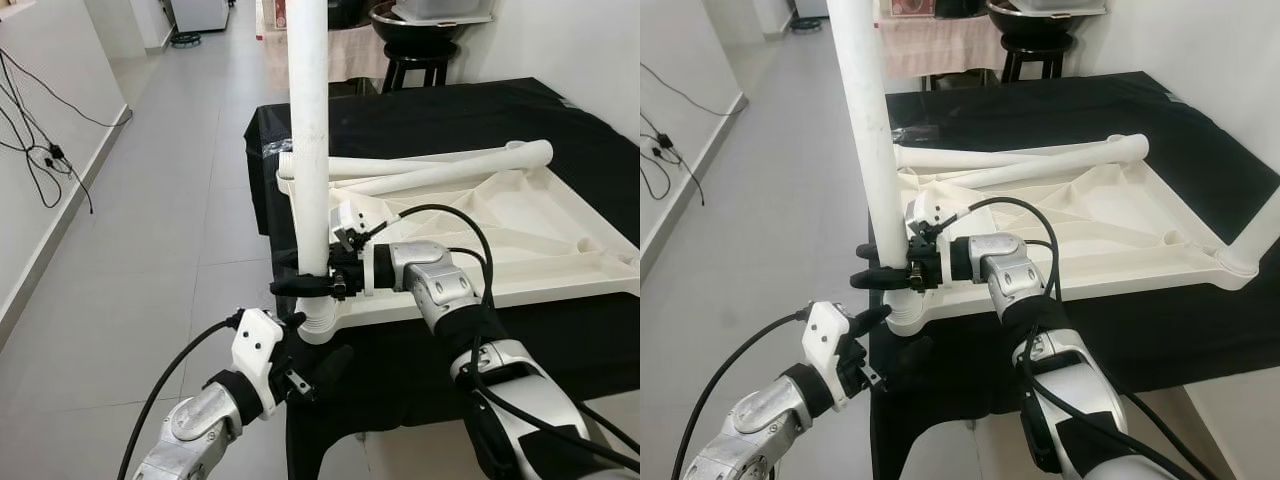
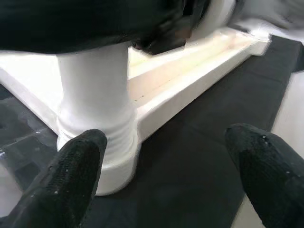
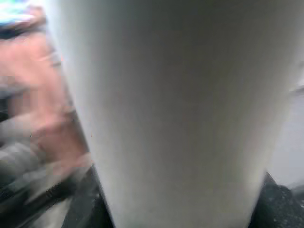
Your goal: Building children table
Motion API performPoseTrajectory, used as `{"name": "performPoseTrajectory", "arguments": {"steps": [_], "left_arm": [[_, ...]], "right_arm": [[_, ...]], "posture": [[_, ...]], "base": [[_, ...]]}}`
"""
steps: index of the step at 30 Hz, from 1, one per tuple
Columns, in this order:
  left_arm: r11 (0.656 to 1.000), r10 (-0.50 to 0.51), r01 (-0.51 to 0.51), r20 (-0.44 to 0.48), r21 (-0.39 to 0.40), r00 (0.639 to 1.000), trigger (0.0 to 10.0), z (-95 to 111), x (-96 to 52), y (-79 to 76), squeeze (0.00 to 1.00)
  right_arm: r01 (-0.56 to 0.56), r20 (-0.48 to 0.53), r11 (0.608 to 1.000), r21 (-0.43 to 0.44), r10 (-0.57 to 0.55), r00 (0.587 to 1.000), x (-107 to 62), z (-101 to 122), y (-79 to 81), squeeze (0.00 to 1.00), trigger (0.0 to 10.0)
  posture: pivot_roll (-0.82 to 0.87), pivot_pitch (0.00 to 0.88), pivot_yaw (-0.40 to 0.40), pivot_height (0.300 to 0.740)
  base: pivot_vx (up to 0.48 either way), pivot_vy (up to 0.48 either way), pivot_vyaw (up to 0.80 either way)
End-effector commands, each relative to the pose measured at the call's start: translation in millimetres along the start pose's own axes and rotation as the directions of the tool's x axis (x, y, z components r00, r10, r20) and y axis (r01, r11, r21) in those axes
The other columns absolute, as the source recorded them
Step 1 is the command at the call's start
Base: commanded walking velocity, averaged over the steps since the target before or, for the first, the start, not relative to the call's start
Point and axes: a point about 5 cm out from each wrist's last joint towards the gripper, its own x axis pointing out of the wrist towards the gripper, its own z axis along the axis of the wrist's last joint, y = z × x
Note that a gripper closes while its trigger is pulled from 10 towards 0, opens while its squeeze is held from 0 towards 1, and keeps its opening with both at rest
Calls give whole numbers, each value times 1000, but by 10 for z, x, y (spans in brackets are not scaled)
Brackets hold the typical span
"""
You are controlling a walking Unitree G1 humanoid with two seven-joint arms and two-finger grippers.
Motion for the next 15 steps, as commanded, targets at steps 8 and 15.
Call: {"name": "performPoseTrajectory", "arguments": {"steps": [8,15], "left_arm": [[999,-28,28,-3,-32,1000,10000,11,3,-37,0],[999,38,-35,-66,35,997,10000,-47,-204,16,0]], "right_arm": [[603,-200,795,66,-581,789,-239,-533,335,0,0],[769,-164,638,-32,-762,626,-643,-453,-89,0,0]], "posture": [[-5,105,35,740],[5,83,38,740]], "base": [[0,0,0],[0,0,0]]}}
